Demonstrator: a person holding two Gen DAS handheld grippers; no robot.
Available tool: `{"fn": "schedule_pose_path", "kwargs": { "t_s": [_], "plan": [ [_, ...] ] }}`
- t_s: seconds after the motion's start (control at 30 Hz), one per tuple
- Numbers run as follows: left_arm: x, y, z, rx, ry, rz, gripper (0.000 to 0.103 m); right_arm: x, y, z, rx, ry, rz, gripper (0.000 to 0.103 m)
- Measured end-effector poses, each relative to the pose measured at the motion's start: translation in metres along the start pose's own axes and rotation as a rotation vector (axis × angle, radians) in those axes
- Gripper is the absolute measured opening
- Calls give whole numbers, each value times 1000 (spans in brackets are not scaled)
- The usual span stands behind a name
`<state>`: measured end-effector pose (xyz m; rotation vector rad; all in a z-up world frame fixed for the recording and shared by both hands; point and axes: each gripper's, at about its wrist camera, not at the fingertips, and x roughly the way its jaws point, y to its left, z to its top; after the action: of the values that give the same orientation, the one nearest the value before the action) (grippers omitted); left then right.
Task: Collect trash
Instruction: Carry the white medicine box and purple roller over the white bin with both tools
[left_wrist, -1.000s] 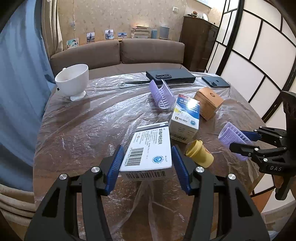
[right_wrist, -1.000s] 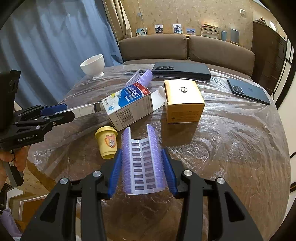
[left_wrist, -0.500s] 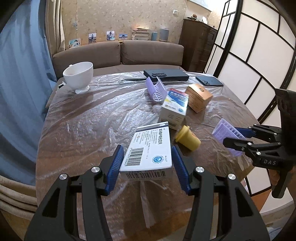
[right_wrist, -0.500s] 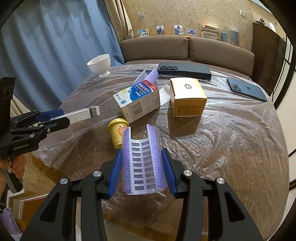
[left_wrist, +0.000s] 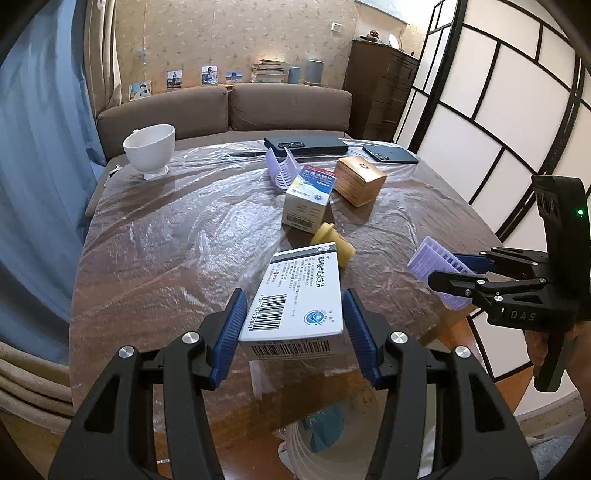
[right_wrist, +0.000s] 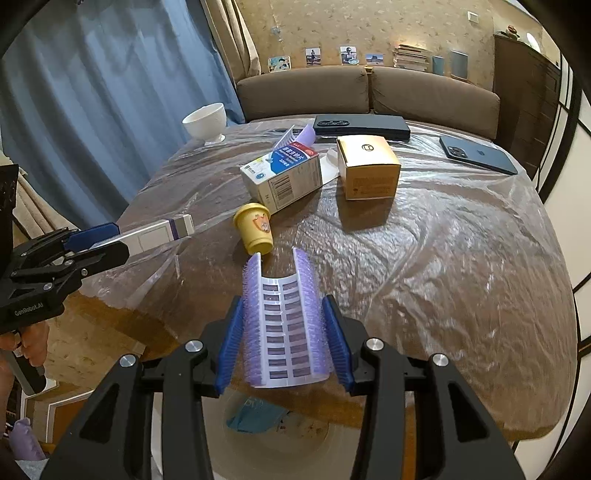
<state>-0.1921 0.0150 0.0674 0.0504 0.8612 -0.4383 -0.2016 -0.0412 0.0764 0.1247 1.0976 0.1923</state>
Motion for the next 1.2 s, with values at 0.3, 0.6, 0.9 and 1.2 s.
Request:
{"fn": "schedule_pose_path", "kwargs": {
  "t_s": [0.3,0.6,0.9,1.2],
  "plan": [
    [-9,-14,-13,18,12,-15,55,-14,4,-19,20,13,-6,42],
    [-19,-32,-27,37,32,-54,55,-24,7,-35,23,31,-9,42],
    [-29,-43,-39,62,56,-86,55,-32,10,-47,27,48,-2,42],
    [-34,-57,-54,109,93,-119,55,-37,13,-61,22,77,3,42]
  ]
}}
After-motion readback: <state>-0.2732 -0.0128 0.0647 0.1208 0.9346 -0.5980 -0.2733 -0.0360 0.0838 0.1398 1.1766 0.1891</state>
